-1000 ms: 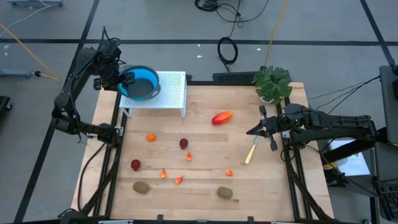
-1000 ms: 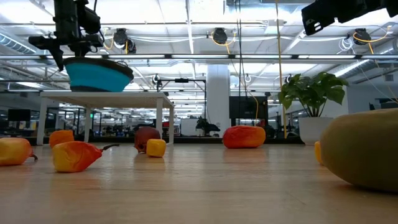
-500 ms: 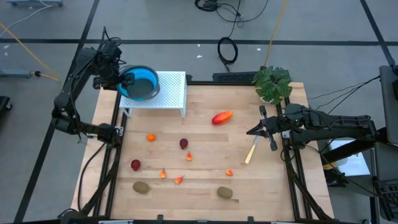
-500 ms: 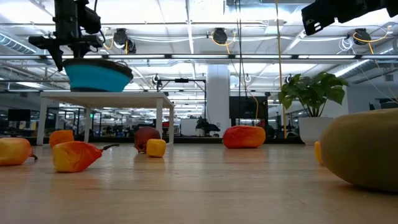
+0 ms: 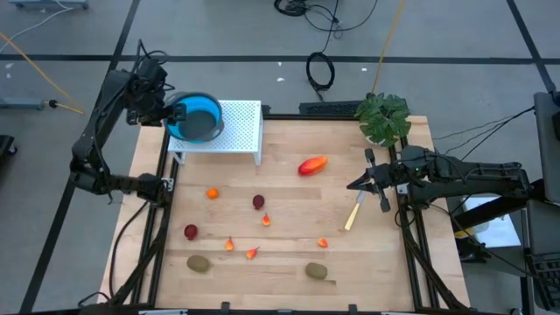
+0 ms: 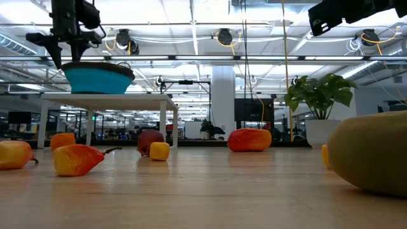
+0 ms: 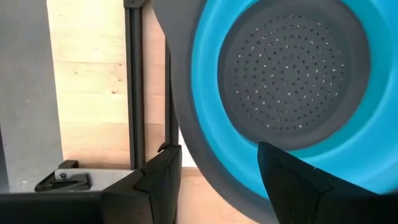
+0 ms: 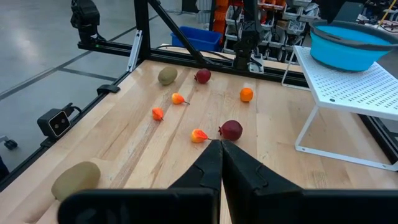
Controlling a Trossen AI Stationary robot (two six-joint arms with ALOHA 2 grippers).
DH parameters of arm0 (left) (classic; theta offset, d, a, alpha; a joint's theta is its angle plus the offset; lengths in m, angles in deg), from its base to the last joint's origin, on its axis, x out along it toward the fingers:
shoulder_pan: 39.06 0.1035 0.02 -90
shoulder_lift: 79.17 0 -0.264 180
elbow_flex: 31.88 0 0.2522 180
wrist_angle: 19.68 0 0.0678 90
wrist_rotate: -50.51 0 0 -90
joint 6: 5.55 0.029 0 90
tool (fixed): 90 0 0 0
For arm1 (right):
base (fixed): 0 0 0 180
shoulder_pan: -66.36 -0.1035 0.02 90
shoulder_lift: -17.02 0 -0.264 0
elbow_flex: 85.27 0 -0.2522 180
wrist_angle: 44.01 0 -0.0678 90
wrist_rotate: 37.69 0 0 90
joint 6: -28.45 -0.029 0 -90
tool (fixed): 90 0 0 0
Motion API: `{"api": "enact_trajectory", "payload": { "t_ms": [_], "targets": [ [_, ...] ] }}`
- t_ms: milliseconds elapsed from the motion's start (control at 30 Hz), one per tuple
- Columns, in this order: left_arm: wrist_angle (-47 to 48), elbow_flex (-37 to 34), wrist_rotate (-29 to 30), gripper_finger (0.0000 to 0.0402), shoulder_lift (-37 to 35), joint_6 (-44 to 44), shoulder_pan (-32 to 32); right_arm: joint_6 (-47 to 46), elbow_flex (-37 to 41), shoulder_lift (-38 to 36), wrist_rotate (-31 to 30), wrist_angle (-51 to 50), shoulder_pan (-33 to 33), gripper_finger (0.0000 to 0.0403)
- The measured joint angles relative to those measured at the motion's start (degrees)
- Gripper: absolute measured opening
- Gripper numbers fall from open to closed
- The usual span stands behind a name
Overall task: Pick & Place Fruit
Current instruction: Put the mango into the blue strainer bowl on the shelf
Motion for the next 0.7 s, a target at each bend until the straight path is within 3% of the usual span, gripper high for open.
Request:
{"api": "enact_trajectory", "payload": {
  "t_ms": [167, 433, 700],
  "targets": [
    [0.00, 0.00, -0.56, 0.0209, -1.60, -1.26, 0.00, 0.00, 0.00, 0.00, 0.00, 0.00, 0.00, 0.0000],
    [0.00, 0.00, -6.71, 0.0209, -3.98, -2.28, -0.17, 0.00, 0.00, 0.02, 0.00, 0.00, -0.02, 0.0000],
    [0.00, 0.00, -8.54, 0.0209, -7.76, -1.48, -4.72, 0.09, 0.00, -0.26, -0.02, -1.18, -0.02, 0.0000]
  ]
}}
